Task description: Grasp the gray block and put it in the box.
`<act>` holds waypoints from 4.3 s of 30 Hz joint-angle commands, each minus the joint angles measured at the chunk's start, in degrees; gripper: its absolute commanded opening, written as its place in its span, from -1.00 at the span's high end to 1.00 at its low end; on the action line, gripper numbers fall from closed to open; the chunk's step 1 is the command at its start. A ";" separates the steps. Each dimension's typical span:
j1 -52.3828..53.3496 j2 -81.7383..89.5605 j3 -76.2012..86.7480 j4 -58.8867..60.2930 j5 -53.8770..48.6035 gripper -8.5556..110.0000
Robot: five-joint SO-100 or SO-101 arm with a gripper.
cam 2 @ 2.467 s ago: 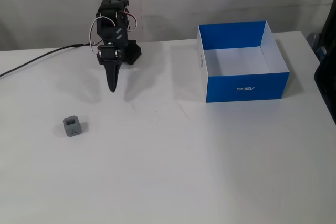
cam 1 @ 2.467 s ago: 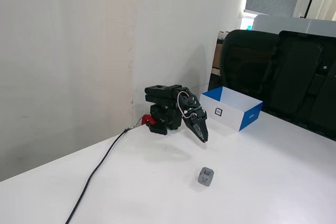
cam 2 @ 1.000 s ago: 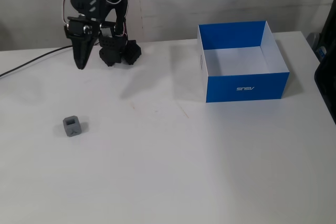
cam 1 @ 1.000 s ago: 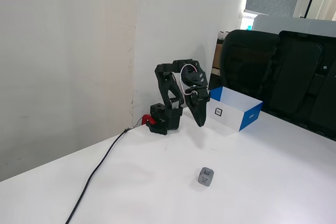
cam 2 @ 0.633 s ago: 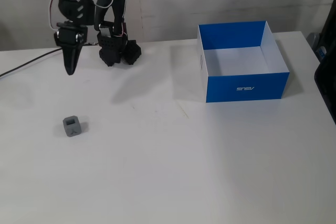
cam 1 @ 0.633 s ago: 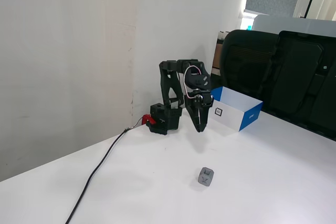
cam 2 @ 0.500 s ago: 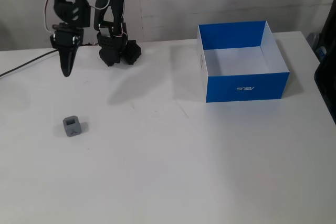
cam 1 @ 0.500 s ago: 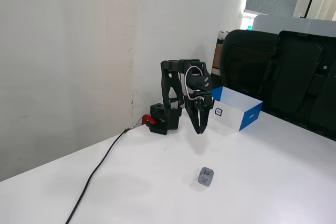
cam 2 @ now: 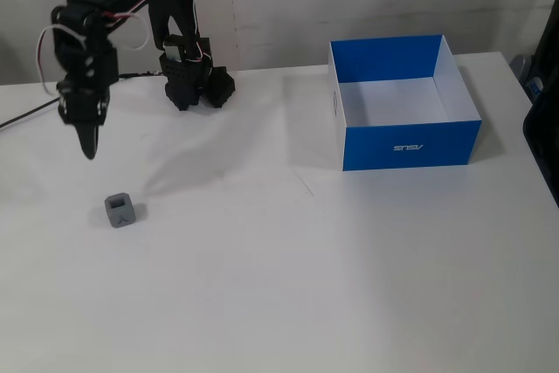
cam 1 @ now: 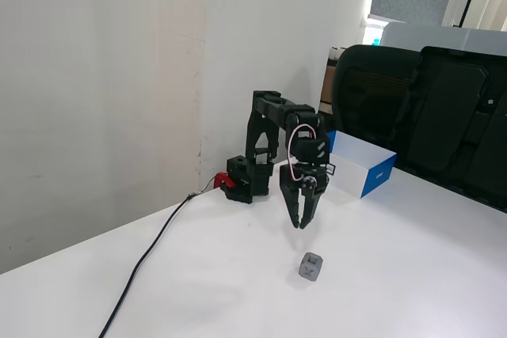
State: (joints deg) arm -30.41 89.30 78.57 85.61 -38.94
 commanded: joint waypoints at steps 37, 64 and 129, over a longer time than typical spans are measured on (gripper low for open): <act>4.83 -15.47 -10.11 0.79 -0.70 0.46; 4.31 -23.12 -13.97 0.62 -0.88 0.45; 53.00 -4.92 -36.56 22.41 25.14 0.78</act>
State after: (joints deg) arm 18.98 77.70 42.54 105.47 -15.21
